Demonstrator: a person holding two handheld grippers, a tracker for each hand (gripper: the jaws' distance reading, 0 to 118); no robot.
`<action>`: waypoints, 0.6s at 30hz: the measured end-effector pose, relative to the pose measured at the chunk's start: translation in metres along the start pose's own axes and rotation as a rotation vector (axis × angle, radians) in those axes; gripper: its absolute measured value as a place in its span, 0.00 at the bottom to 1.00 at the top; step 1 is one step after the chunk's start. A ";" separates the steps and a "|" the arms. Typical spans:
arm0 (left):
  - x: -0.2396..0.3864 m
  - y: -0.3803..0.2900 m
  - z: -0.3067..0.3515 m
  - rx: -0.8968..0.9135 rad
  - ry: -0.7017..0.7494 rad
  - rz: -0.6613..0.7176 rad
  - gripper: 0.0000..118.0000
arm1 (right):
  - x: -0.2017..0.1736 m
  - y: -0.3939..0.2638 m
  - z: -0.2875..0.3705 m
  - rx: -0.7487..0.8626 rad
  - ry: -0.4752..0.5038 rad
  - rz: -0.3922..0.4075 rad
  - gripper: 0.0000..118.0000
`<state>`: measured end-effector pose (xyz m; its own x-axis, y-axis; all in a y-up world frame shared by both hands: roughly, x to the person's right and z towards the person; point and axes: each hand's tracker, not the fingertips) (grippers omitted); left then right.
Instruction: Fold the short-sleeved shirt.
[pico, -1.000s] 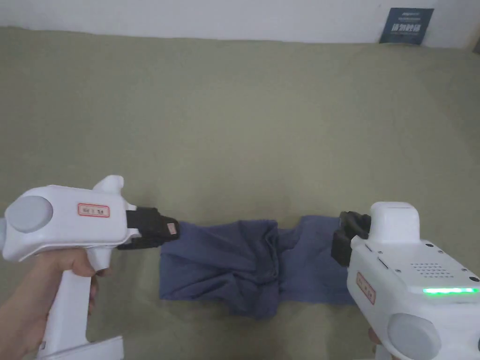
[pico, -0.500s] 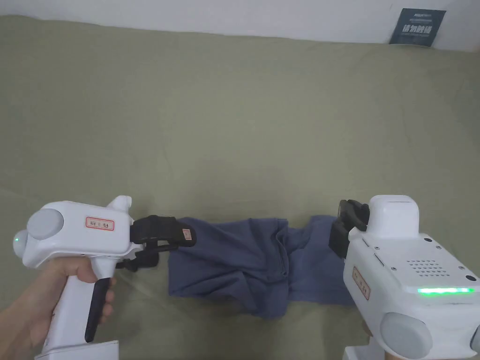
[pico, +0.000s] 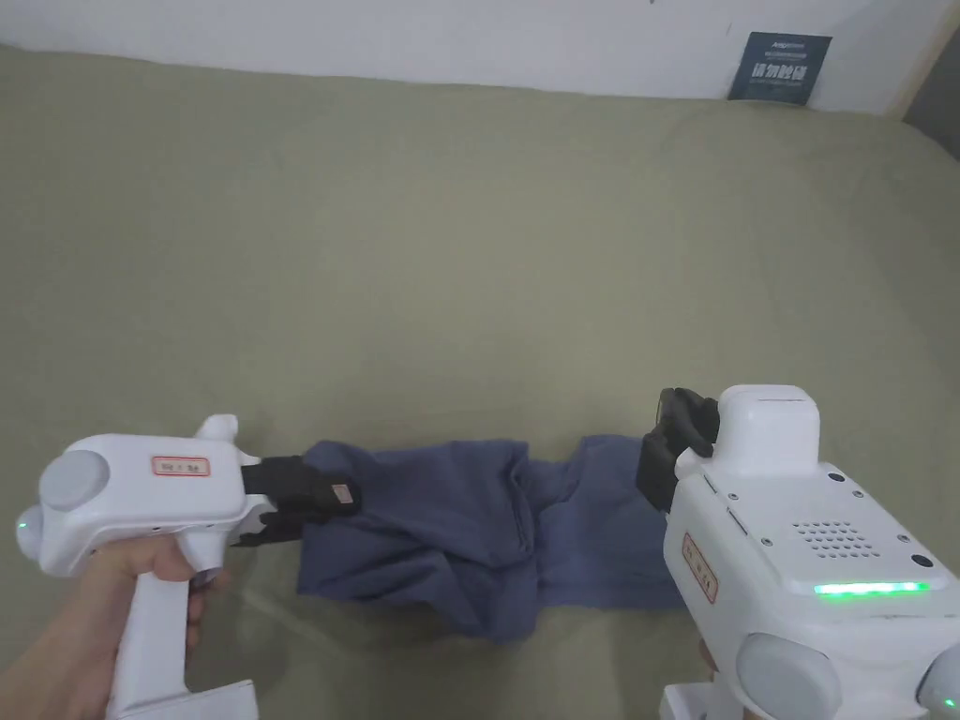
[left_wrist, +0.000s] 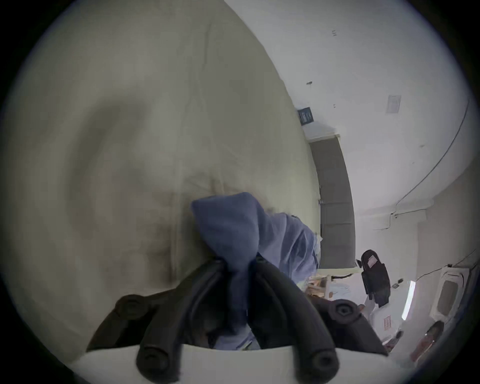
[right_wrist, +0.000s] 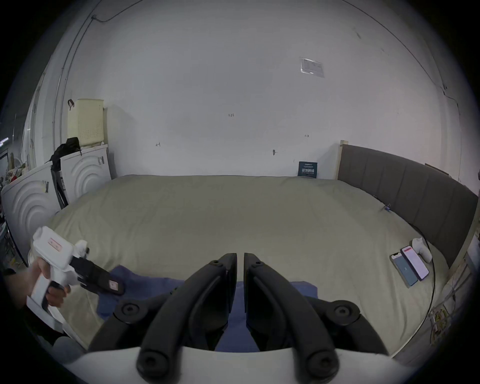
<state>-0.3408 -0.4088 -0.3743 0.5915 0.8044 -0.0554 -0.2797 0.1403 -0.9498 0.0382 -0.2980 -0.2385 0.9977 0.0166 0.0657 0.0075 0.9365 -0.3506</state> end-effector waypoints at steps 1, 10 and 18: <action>0.002 -0.001 0.010 0.006 0.009 -0.005 0.11 | 0.000 0.000 0.002 0.017 -0.014 0.009 0.05; 0.028 0.004 0.115 0.154 0.163 -0.069 0.11 | -0.001 0.003 0.007 0.037 0.011 -0.024 0.05; 0.103 0.000 0.109 0.162 0.300 -0.223 0.11 | -0.013 -0.001 0.007 0.040 0.042 -0.015 0.05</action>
<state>-0.3623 -0.2634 -0.3461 0.8388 0.5432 0.0363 -0.2211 0.4009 -0.8890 0.0246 -0.2970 -0.2326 0.9995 -0.0117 0.0308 0.0208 0.9498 -0.3123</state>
